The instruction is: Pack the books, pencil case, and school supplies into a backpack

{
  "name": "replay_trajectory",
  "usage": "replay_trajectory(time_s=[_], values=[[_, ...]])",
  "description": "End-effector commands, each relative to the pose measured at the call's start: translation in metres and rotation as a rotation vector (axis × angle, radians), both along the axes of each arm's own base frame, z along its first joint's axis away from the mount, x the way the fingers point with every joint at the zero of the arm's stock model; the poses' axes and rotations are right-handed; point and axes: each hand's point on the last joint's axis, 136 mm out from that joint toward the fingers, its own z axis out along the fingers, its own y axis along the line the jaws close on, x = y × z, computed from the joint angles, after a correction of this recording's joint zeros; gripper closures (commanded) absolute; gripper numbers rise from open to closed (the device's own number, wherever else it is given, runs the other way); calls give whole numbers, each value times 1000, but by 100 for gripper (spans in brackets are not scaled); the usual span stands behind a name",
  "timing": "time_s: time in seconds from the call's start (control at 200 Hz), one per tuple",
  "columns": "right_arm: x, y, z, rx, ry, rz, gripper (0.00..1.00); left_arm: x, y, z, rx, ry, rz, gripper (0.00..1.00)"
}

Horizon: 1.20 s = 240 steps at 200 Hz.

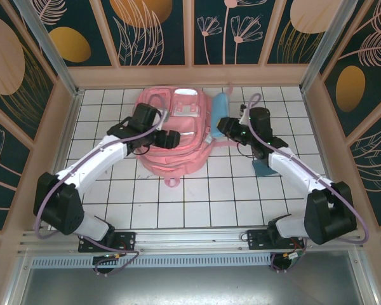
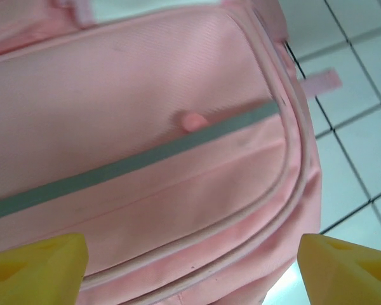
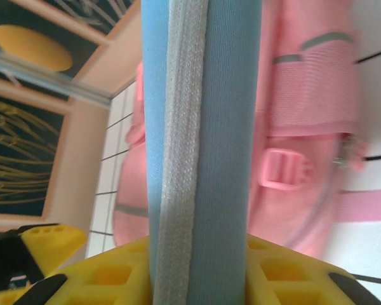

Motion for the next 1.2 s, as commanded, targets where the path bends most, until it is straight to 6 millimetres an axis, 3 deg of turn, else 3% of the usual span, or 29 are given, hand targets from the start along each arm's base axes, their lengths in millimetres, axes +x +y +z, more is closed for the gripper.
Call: replay_trajectory(time_s=[0.0, 0.155, 0.285, 0.46, 0.485, 0.586, 0.911, 0.991, 1.196], values=[[-10, -11, 0, 48, 27, -12, 68, -6, -5, -10, 186, -55, -200, 15], [-14, -23, 0, 62, 24, -31, 68, 1, -12, -21, 278, -75, -317, 21], [-16, -28, -2, 67, 34, -34, 68, 1, -18, -32, 314, -54, -410, 21], [-16, -29, -5, 72, 41, -32, 68, 8, -26, -27, 335, -115, -480, 17], [-16, -29, -5, 73, 41, -32, 67, 9, -28, -37, 342, -96, -503, 17], [-15, -30, -5, 72, 40, -42, 67, 16, -35, -37, 347, -134, -534, 16], [-17, -37, 4, 54, 22, -75, 66, 38, -20, -53, 507, -184, -520, 12], [-17, -37, 3, 59, 25, -74, 66, 52, -15, -46, 548, -242, -470, 19], [-24, -31, 0, 75, 50, -40, 67, 61, -26, 0, 476, -389, -438, 57]])
